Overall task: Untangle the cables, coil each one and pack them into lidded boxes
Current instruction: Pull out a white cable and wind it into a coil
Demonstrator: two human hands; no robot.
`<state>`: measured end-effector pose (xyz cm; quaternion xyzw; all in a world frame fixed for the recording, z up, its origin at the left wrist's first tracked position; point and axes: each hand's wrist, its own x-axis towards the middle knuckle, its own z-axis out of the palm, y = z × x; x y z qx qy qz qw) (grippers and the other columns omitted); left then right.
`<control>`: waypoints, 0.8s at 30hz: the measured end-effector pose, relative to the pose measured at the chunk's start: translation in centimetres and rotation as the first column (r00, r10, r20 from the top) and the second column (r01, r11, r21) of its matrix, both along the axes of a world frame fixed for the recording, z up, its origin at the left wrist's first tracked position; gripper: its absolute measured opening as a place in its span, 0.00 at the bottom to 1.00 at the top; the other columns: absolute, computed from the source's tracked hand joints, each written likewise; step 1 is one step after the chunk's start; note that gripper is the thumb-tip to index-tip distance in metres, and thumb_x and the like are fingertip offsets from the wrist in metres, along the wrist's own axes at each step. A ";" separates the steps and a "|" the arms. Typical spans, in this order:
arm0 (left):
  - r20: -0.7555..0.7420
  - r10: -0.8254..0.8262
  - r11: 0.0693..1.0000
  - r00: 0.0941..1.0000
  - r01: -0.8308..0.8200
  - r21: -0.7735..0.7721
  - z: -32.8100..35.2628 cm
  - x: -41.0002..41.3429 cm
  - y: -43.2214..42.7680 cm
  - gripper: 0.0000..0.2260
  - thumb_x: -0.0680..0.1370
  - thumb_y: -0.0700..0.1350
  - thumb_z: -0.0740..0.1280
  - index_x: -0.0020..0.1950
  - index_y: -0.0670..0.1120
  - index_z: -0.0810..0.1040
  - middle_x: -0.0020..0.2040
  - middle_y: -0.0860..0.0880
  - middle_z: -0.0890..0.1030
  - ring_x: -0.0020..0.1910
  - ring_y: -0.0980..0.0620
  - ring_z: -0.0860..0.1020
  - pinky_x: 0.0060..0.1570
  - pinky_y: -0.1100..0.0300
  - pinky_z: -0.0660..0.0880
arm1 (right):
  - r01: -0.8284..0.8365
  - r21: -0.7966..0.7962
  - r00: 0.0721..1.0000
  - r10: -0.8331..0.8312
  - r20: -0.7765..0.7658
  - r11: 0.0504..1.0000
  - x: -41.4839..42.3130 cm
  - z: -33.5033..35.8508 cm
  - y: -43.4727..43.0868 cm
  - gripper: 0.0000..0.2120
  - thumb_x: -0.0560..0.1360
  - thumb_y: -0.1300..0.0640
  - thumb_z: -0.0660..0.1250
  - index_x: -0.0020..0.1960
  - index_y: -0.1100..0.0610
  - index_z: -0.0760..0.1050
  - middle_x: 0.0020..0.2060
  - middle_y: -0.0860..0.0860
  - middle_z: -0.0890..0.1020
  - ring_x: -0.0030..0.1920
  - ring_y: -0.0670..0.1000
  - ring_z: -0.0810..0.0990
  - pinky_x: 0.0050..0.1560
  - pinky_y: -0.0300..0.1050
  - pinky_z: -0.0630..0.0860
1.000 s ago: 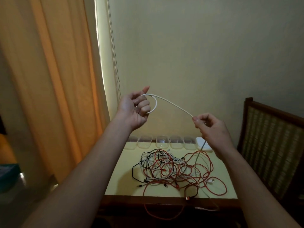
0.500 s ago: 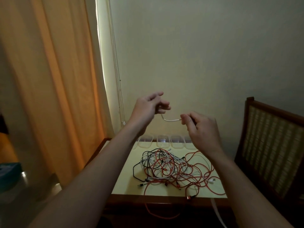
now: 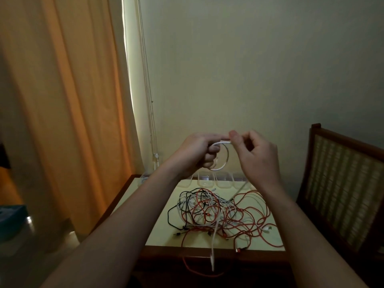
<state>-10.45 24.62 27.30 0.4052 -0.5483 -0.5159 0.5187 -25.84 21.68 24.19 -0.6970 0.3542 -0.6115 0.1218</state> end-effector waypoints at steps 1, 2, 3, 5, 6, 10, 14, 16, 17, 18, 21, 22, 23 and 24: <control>-0.069 -0.027 0.999 0.997 0.030 0.034 0.2 0.2 0.1 0.11 0.84 0.46 0.59 0.56 0.43 0.80 0.26 0.55 0.59 0.21 0.59 0.55 0.21 0.65 0.51 | 0.011 0.030 1.000 -0.012 0.021 0.999 -0.2 -0.1 -0.1 0.20 0.80 0.44 0.66 0.37 0.57 0.74 0.28 0.48 0.73 0.28 0.43 0.68 0.29 0.36 0.63; -0.125 -0.049 0.997 0.991 0.057 0.057 0.4 0.4 0.1 0.13 0.84 0.48 0.60 0.59 0.42 0.79 0.26 0.56 0.58 0.20 0.60 0.54 0.20 0.65 0.49 | 0.013 0.056 1.000 -0.015 0.025 0.998 -0.4 -0.1 -0.2 0.20 0.81 0.44 0.64 0.37 0.57 0.74 0.28 0.48 0.75 0.29 0.43 0.69 0.29 0.36 0.64; -0.171 -0.067 0.995 0.983 0.080 0.067 0.4 0.6 0.1 0.14 0.83 0.49 0.61 0.61 0.42 0.79 0.26 0.56 0.57 0.19 0.60 0.54 0.20 0.66 0.49 | 0.004 0.085 1.000 -0.006 0.021 0.996 -0.6 -0.2 -0.1 0.20 0.82 0.43 0.62 0.38 0.56 0.76 0.29 0.48 0.76 0.29 0.43 0.70 0.30 0.37 0.64; -0.243 -0.093 0.992 0.966 0.112 0.066 0.4 0.7 0.1 0.14 0.83 0.48 0.61 0.62 0.41 0.78 0.26 0.56 0.56 0.19 0.61 0.54 0.19 0.67 0.48 | -0.040 0.144 0.999 0.041 -0.002 0.989 -0.5 -0.3 0.1 0.21 0.82 0.40 0.59 0.39 0.52 0.79 0.31 0.52 0.78 0.29 0.45 0.72 0.32 0.40 0.66; -0.274 -0.105 0.990 0.956 0.126 0.061 0.4 0.6 0.1 0.13 0.83 0.47 0.61 0.61 0.41 0.79 0.26 0.55 0.56 0.18 0.61 0.54 0.19 0.67 0.48 | -0.075 0.169 0.997 0.078 -0.013 0.983 -0.3 -0.4 0.3 0.23 0.82 0.38 0.57 0.41 0.52 0.80 0.33 0.56 0.80 0.31 0.49 0.74 0.34 0.42 0.67; -0.387 -0.155 0.982 0.909 0.183 0.037 0.4 0.2 0.2 0.13 0.84 0.46 0.58 0.60 0.40 0.78 0.25 0.55 0.58 0.18 0.60 0.54 0.19 0.67 0.49 | -0.188 0.250 0.982 0.180 0.054 0.950 0.5 -0.2 0.9 0.30 0.77 0.32 0.54 0.45 0.54 0.82 0.32 0.51 0.80 0.31 0.48 0.74 0.34 0.40 0.68; -0.400 -0.177 0.980 0.900 0.199 0.016 0.6 0.1 0.4 0.13 0.84 0.45 0.58 0.60 0.40 0.78 0.25 0.55 0.59 0.22 0.57 0.50 0.20 0.67 0.49 | -0.238 0.272 0.971 0.225 0.076 0.932 0.7 0.1 0.8 0.22 0.78 0.35 0.61 0.39 0.51 0.80 0.30 0.45 0.74 0.28 0.42 0.66 0.29 0.37 0.63; -0.378 -0.172 0.982 0.910 0.189 0.007 0.3 0.1 0.4 0.13 0.84 0.45 0.59 0.61 0.41 0.78 0.26 0.55 0.59 0.21 0.58 0.53 0.21 0.66 0.50 | -0.223 0.265 0.975 0.215 0.058 0.938 0.7 0.0 0.7 0.20 0.80 0.38 0.62 0.37 0.52 0.76 0.29 0.46 0.71 0.28 0.43 0.65 0.29 0.40 0.63; -0.359 -0.166 0.984 0.918 0.178 0.000 0.2 0.1 0.3 0.13 0.84 0.46 0.59 0.61 0.42 0.79 0.27 0.54 0.59 0.21 0.59 0.55 0.22 0.66 0.51 | -0.215 0.264 0.977 0.209 0.053 0.940 0.7 0.0 0.6 0.20 0.81 0.39 0.61 0.37 0.52 0.75 0.28 0.45 0.70 0.28 0.43 0.65 0.29 0.41 0.62; -0.341 -0.158 0.986 0.927 0.165 -0.007 0.0 0.2 0.2 0.13 0.84 0.46 0.59 0.62 0.43 0.79 0.27 0.54 0.60 0.22 0.59 0.57 0.23 0.66 0.52 | -0.213 0.263 0.977 0.207 0.051 0.941 0.8 0.0 0.5 0.21 0.81 0.39 0.60 0.37 0.52 0.73 0.28 0.44 0.69 0.28 0.43 0.65 0.30 0.42 0.62; -0.334 -0.140 0.990 0.932 0.143 -0.015 -0.4 0.1 -0.1 0.12 0.85 0.46 0.58 0.60 0.44 0.79 0.28 0.54 0.60 0.22 0.59 0.58 0.23 0.66 0.55 | -0.230 0.252 0.973 0.223 0.057 0.940 1.3 -0.1 0.6 0.22 0.83 0.40 0.56 0.41 0.54 0.75 0.30 0.45 0.68 0.29 0.43 0.64 0.31 0.43 0.62; -0.338 -0.136 0.990 0.931 0.139 -0.016 -0.4 0.0 0.0 0.12 0.85 0.47 0.58 0.58 0.45 0.80 0.28 0.54 0.59 0.22 0.59 0.58 0.22 0.66 0.55 | -0.239 0.248 0.971 0.232 0.059 0.939 1.4 -0.1 0.7 0.21 0.84 0.40 0.55 0.43 0.50 0.78 0.31 0.47 0.67 0.29 0.43 0.64 0.30 0.42 0.62; -0.340 -0.131 0.991 0.931 0.132 -0.019 -0.5 -0.2 0.0 0.11 0.84 0.48 0.59 0.56 0.46 0.79 0.27 0.54 0.58 0.22 0.59 0.57 0.21 0.66 0.55 | -0.248 0.245 0.969 0.241 0.058 0.937 1.5 0.0 0.8 0.19 0.84 0.40 0.54 0.44 0.44 0.80 0.31 0.48 0.67 0.29 0.44 0.64 0.29 0.40 0.62; -0.341 -0.130 0.991 0.931 0.130 -0.021 -0.5 -0.3 0.0 0.11 0.84 0.50 0.59 0.54 0.46 0.79 0.27 0.54 0.57 0.21 0.59 0.57 0.20 0.66 0.55 | -0.249 0.245 0.969 0.242 0.057 0.937 1.7 0.0 0.9 0.19 0.84 0.40 0.53 0.43 0.38 0.80 0.32 0.49 0.67 0.29 0.44 0.64 0.28 0.39 0.61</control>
